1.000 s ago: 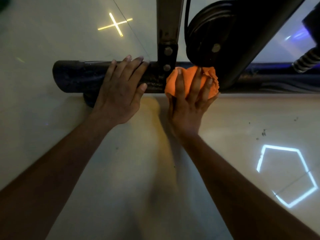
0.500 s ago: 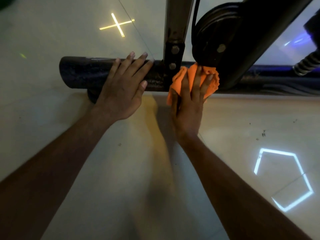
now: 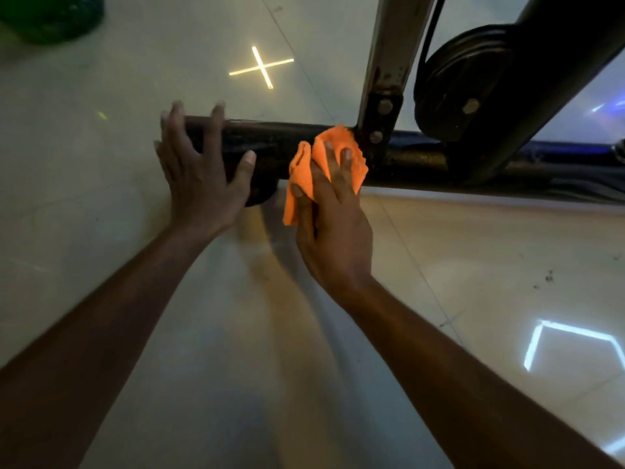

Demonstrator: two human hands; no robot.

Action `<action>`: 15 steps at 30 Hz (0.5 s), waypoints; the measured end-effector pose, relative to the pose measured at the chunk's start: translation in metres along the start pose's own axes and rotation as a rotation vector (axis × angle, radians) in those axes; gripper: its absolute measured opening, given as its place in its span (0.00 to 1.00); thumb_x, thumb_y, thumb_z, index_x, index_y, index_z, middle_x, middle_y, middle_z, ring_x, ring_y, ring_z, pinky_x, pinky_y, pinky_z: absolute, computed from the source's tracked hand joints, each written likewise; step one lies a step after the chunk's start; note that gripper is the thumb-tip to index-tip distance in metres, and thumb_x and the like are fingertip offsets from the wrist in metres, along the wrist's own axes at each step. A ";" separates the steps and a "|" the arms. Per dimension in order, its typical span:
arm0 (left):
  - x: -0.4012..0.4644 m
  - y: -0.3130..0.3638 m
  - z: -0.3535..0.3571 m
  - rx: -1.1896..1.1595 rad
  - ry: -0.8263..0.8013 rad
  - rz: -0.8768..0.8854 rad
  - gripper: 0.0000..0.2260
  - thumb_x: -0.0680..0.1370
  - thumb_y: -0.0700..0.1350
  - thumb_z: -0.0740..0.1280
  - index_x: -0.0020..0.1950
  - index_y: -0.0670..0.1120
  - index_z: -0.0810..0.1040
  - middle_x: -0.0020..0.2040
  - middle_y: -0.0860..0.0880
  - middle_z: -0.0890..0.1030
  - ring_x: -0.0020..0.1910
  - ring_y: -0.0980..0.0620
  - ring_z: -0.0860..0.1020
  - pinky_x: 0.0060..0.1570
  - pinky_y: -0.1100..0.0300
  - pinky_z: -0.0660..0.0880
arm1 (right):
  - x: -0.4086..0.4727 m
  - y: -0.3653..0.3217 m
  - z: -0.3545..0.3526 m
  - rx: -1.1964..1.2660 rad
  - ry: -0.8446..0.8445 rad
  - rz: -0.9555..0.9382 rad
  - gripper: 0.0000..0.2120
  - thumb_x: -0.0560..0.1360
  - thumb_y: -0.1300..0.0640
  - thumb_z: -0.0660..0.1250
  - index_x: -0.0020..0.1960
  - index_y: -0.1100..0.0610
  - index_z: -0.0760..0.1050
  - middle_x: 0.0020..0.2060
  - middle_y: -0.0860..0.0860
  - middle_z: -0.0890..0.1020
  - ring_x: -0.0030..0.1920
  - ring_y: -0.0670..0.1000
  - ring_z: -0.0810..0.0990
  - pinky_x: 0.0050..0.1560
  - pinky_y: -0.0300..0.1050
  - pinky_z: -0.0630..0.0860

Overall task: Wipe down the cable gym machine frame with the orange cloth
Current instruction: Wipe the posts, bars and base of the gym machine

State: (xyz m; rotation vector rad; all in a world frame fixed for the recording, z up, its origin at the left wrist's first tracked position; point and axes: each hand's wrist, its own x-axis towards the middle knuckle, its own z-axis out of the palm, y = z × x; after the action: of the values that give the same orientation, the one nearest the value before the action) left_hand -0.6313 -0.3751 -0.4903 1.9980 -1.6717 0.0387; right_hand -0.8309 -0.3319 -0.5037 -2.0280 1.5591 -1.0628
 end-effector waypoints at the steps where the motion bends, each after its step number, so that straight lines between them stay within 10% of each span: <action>1: 0.004 -0.004 0.000 -0.114 -0.027 -0.144 0.40 0.81 0.61 0.69 0.87 0.50 0.55 0.85 0.37 0.52 0.85 0.36 0.52 0.83 0.43 0.52 | 0.008 0.002 0.003 -0.041 -0.009 -0.004 0.28 0.88 0.44 0.54 0.87 0.50 0.61 0.88 0.51 0.56 0.88 0.54 0.47 0.76 0.67 0.72; 4: 0.009 -0.011 -0.002 -0.524 -0.095 -0.446 0.48 0.76 0.61 0.76 0.87 0.48 0.52 0.82 0.44 0.64 0.79 0.45 0.68 0.74 0.58 0.69 | 0.024 0.008 0.010 -0.238 -0.030 -0.073 0.32 0.86 0.43 0.49 0.87 0.53 0.60 0.87 0.56 0.56 0.88 0.59 0.48 0.85 0.67 0.53; 9: 0.018 -0.013 -0.016 -0.692 -0.078 -0.585 0.24 0.82 0.52 0.72 0.74 0.44 0.72 0.64 0.49 0.79 0.58 0.52 0.77 0.33 0.78 0.68 | 0.021 0.013 0.009 -0.467 -0.010 -0.166 0.31 0.88 0.44 0.46 0.88 0.53 0.55 0.87 0.59 0.53 0.88 0.60 0.45 0.86 0.63 0.39; 15: 0.019 -0.011 -0.028 -0.766 -0.090 -0.592 0.15 0.84 0.45 0.68 0.70 0.43 0.75 0.59 0.49 0.78 0.56 0.51 0.75 0.41 0.65 0.69 | 0.027 0.007 0.013 -0.507 -0.025 -0.170 0.32 0.89 0.42 0.44 0.89 0.54 0.51 0.88 0.61 0.49 0.88 0.62 0.43 0.86 0.65 0.38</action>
State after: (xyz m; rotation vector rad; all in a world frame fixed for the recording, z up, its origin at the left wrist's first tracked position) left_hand -0.6083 -0.3798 -0.4642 1.7859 -0.8606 -0.7856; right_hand -0.8232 -0.3609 -0.5078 -2.5290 1.8068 -0.7408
